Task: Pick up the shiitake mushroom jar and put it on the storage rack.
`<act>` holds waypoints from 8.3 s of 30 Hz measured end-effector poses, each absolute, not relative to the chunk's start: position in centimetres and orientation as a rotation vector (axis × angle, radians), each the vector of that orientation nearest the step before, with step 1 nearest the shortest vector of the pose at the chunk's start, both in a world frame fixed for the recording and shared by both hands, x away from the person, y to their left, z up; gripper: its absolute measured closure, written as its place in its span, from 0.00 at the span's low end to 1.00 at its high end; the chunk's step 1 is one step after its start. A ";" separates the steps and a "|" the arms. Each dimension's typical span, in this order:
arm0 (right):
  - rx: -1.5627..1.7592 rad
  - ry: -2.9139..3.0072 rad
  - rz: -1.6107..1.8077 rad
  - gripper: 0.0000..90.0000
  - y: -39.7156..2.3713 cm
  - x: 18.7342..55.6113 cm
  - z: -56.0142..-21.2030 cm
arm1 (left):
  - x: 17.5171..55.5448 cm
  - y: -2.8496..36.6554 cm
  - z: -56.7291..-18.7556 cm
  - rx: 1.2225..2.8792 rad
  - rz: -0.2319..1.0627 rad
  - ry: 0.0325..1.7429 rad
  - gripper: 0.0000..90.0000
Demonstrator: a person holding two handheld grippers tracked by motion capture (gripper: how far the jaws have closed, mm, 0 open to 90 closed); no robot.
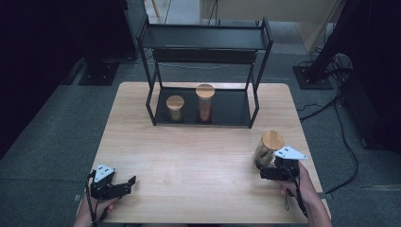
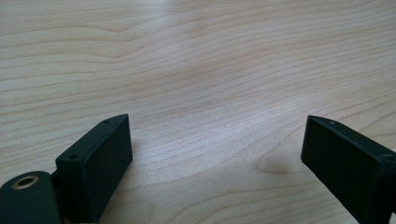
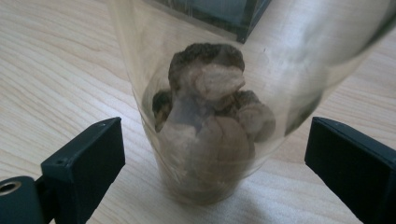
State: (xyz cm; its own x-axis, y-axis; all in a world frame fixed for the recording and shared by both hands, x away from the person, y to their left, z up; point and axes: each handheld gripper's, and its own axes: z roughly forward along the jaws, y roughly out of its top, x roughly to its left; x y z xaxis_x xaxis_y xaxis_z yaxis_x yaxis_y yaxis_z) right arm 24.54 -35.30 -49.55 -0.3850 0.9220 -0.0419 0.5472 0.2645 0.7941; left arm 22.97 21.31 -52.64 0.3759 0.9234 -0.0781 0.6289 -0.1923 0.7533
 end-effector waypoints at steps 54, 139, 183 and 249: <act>1.317 2.041 0.994 0.27 -31.7 28.6 -47.7 | 23.0 21.4 -52.6 1.906 0.514 1.343 0.10; 1.287 2.026 0.984 0.28 -26.0 37.3 -43.3 | 23.0 21.1 -52.6 1.928 0.542 1.349 0.10; 1.476 1.912 0.949 0.28 -24.4 44.9 -45.0 | 23.0 21.3 -52.6 1.908 0.540 1.366 0.10; 1.322 2.037 1.054 0.00 -24.6 35.7 -52.7 | 23.0 21.2 -52.6 1.921 0.546 1.360 0.10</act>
